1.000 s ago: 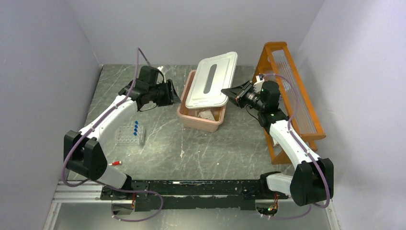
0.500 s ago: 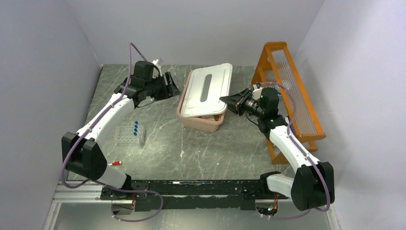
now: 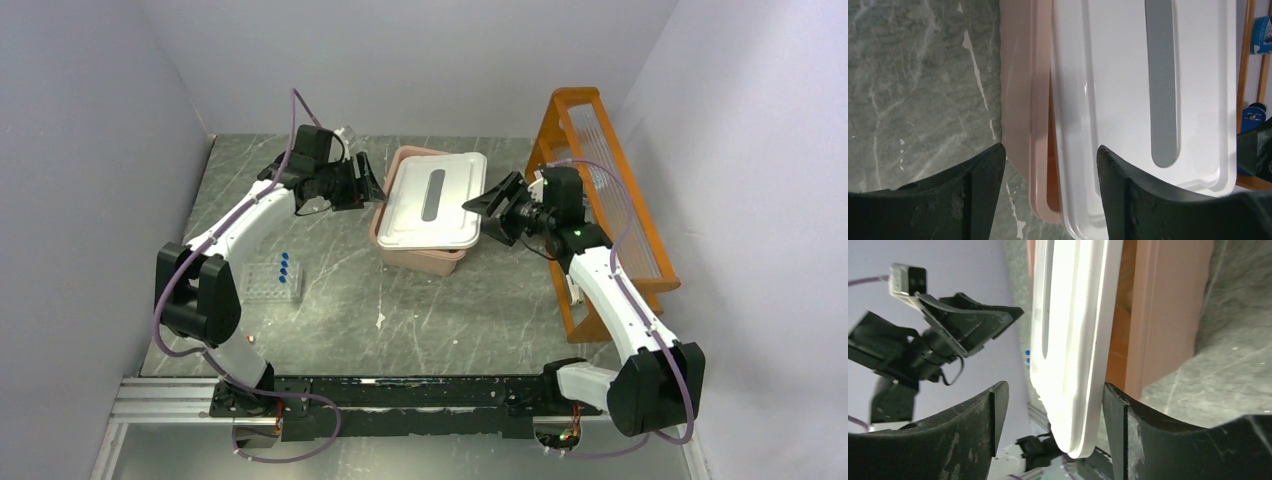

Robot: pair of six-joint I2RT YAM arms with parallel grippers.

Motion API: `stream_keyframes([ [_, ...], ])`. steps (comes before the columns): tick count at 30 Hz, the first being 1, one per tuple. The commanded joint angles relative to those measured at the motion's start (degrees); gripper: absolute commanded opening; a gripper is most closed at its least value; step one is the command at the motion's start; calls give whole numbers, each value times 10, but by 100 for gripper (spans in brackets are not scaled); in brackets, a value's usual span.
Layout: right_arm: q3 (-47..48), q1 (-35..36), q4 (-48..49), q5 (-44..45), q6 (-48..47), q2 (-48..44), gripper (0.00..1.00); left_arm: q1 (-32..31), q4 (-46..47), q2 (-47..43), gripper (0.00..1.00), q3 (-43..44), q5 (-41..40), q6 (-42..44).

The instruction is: Organize the chemistry lab equipment

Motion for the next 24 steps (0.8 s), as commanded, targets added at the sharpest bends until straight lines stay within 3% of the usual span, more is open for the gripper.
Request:
stream_keyframes([
  [1,40,1,-112,25,-115,23,74,12,5,9,71,31,34,21],
  [6,54,13,-159,81,-187,49,76,12,24,17,71,30,54,17],
  [17,72,46,-112,63,-178,96,38,12,37,45,69,42,96,23],
  [24,88,51,-91,63,-182,126,31,12,2,71,66,61,67,46],
])
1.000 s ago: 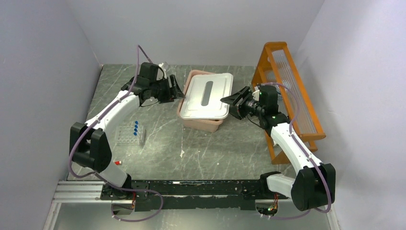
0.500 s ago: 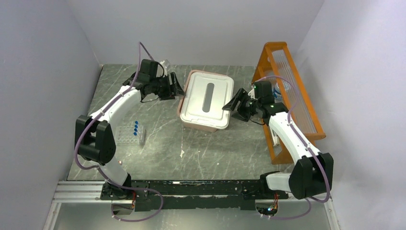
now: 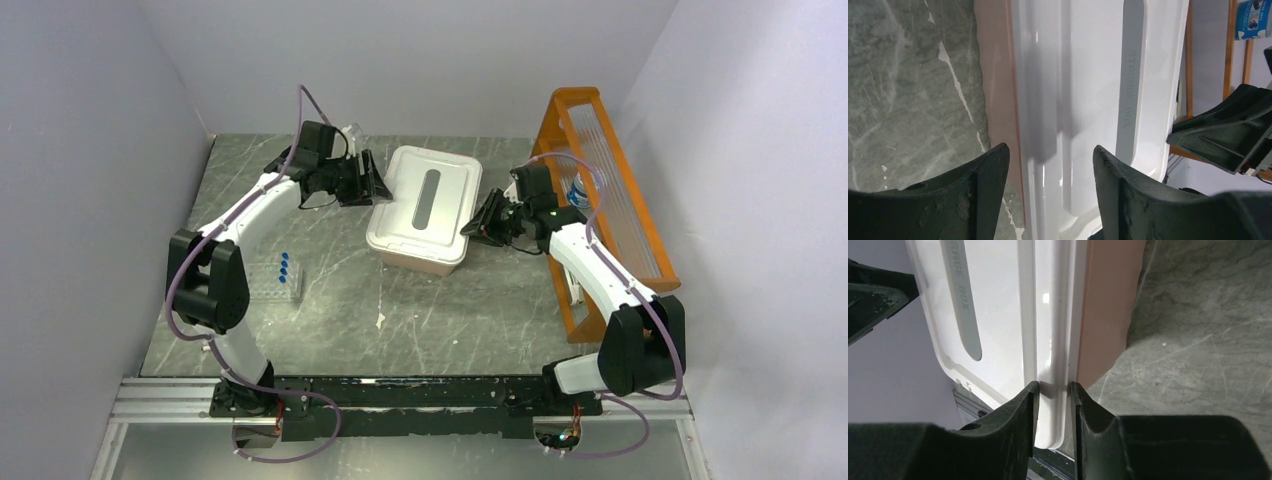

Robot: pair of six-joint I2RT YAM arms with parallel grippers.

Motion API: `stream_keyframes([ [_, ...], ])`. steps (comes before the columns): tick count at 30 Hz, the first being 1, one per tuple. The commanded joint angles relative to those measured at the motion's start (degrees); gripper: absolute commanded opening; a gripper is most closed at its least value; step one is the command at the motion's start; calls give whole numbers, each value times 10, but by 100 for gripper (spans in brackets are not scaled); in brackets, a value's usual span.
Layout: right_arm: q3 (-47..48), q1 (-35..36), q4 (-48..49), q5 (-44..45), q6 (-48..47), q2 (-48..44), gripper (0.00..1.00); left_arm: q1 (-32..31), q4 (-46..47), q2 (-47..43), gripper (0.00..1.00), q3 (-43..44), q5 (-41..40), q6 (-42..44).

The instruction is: Organize the chemistry lab equipment

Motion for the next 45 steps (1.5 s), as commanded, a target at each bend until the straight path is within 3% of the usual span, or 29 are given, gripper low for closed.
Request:
stream_keyframes([
  [1,30,6,27,3,-8,19,31,2,-19,22,65,31,-14,28],
  [8,56,18,23,67,-16,38,29,2,-16,45,59,39,-41,37],
  [16,66,40,7,180,-28,62,46,2,-31,78,64,72,-78,50],
  [22,74,43,6,241,-42,115,48,2,-61,113,61,97,-105,71],
  [24,56,43,29,223,-44,127,43,2,-67,121,57,96,-110,70],
  [30,24,49,128,56,-17,174,24,2,-64,132,36,87,-119,70],
  [35,65,60,170,41,-11,219,17,9,-60,152,26,119,-141,73],
  [45,224,75,142,147,-42,302,20,17,-65,199,41,213,-179,98],
])
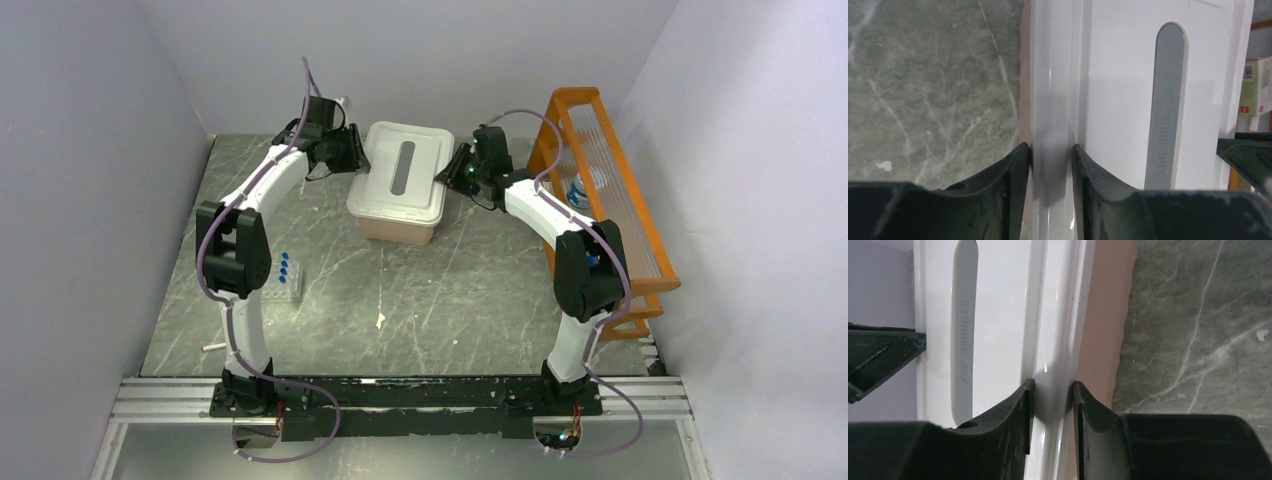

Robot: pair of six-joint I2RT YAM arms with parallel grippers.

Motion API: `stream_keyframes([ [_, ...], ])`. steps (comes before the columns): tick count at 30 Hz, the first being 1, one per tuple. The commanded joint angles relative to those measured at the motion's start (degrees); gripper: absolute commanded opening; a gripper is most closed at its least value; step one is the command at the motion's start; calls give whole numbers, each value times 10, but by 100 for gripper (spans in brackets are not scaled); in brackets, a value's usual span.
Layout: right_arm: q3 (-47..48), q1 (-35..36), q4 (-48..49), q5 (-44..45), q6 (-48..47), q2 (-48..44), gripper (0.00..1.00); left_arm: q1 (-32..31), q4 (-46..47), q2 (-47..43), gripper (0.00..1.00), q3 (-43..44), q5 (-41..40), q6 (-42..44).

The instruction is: Organize the chemistry lab equipment

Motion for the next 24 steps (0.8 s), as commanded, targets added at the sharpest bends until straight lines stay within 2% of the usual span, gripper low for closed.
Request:
stream_keyframes([
  [1,37,31,-55,39,-42,31,21,-14,-38,35,43,30,-41,41],
  [3,57,31,-74,57,-56,14,28,-13,-47,29,49,52,-47,48],
  [6,90,31,-119,79,-79,-16,42,-12,-66,9,62,87,-58,56],
  [9,96,30,-137,98,-81,-68,64,-12,-90,-27,73,112,-97,51],
  [12,75,30,-151,98,-76,-133,97,-12,-114,-86,83,99,-134,50],
  [16,29,30,-203,126,-79,-219,100,-12,-107,-199,87,1,-136,46],
  [24,-10,31,-379,232,-83,-392,100,-12,-177,-440,81,-165,-174,31],
])
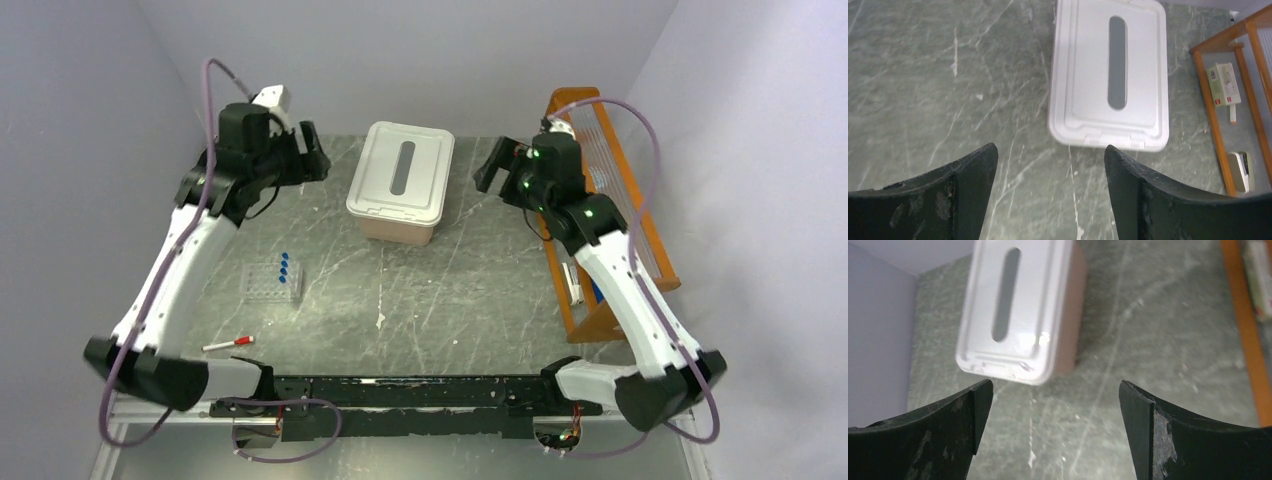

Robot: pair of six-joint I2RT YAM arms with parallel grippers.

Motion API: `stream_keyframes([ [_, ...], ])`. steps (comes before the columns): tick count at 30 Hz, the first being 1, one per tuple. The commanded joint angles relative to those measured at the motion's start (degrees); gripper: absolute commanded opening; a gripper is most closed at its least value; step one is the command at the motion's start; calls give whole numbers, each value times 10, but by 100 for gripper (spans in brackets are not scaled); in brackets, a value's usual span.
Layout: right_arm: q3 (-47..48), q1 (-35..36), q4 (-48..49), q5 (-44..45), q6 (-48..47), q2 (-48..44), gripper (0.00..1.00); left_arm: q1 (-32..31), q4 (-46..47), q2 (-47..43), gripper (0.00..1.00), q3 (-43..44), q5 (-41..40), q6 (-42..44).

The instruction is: Organize the chemistry lab equipment

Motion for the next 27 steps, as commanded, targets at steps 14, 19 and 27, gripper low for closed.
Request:
stream_keyframes([
  [14,-5,1,-226,103,-28,-266,100,-3,-292,-406,83,-111,-145,-66],
  [19,39,1,-244,81,-33,-289,100,-3,-380,-411,89,-19,-194,-29],
  [27,53,-1,-249,69,-39,-312,100,-3,-401,-434,97,27,-186,-19],
])
